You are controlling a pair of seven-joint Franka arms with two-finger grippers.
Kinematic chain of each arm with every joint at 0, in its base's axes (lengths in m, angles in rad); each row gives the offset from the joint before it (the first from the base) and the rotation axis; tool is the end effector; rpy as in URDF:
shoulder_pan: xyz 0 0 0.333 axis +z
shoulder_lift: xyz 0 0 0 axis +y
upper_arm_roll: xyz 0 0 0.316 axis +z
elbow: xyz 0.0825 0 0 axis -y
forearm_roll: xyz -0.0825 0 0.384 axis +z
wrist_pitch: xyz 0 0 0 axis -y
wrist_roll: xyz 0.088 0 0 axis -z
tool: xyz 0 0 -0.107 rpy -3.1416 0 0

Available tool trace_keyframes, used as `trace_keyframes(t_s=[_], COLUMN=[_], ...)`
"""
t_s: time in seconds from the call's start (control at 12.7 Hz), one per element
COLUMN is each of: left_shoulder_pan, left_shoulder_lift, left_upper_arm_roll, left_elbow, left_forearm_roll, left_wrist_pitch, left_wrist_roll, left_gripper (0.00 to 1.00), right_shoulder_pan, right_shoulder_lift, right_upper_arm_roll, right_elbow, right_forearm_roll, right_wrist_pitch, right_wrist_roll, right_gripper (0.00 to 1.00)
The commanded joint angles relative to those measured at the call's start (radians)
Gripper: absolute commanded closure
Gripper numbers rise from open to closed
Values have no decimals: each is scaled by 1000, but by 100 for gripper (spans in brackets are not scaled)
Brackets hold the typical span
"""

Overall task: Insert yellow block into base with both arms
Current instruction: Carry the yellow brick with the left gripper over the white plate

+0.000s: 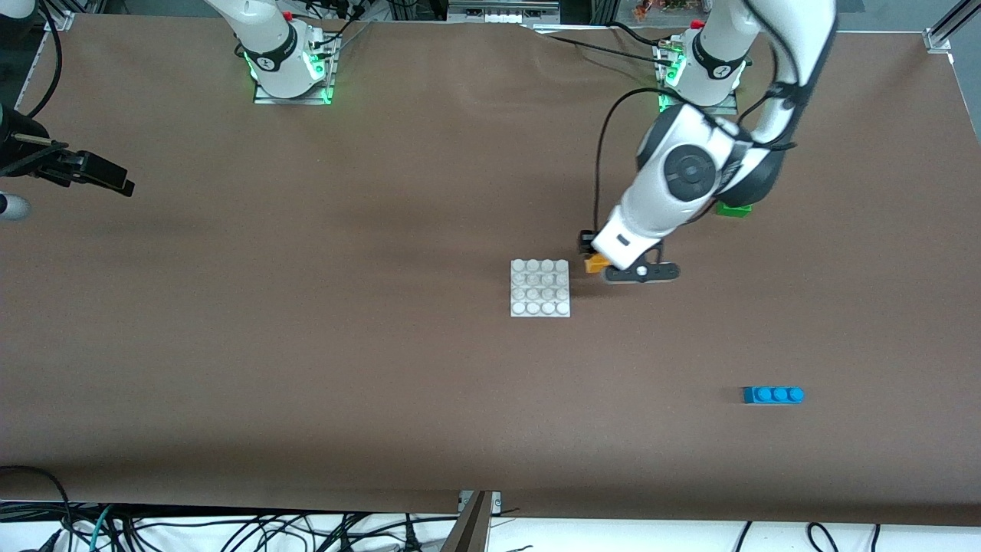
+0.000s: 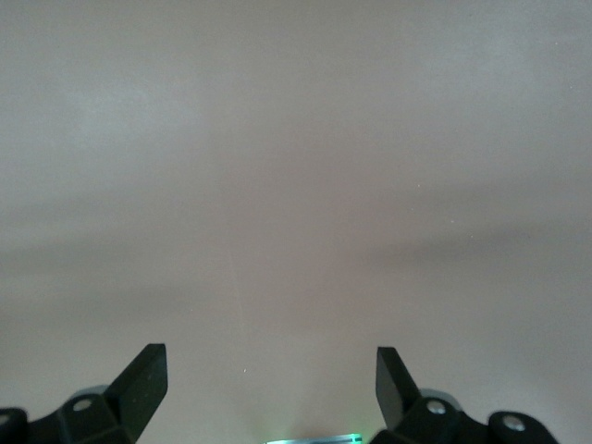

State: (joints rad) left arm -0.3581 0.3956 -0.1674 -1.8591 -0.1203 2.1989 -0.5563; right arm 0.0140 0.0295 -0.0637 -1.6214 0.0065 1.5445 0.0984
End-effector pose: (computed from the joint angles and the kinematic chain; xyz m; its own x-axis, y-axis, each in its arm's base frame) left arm 0.5459 -0.3142 0.3060 0.9854 0.1072 -0.1326 0.1211 -0.9873 0.1024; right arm 0.5567 -0.0265 0.5822 0.9834 -0.1473 -0.1061 -0.1475 -0.9890 0.0059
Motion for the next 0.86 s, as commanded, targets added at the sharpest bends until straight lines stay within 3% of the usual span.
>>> trace_keyframes(t_s=[0.0,0.55,0.79], left_shoulder_pan=[-70,-137,-145], left_shoulder_lift=[147,293,305], left_upper_arm_roll=[11,16,25], left_elbow=[147,279,290], left_forearm_roll=[-39,-36,-27], left_wrist_pitch=[-19,-15,-15], left_wrist_roll=[-110,-201,-179], left_gripper=[100,100,100], right_shoulder_pan=[-9,-9,-9], right_shoulder_lift=[-2,-2,-2], right_upper_arm_roll=[8,8,8], right_elbow=[8,8,8], right_forearm_roll=[4,4,4], right_wrist_pitch=[-9,-10,-10], right_wrist_roll=[-6,-6,-8], right_gripper=[0,0,0])
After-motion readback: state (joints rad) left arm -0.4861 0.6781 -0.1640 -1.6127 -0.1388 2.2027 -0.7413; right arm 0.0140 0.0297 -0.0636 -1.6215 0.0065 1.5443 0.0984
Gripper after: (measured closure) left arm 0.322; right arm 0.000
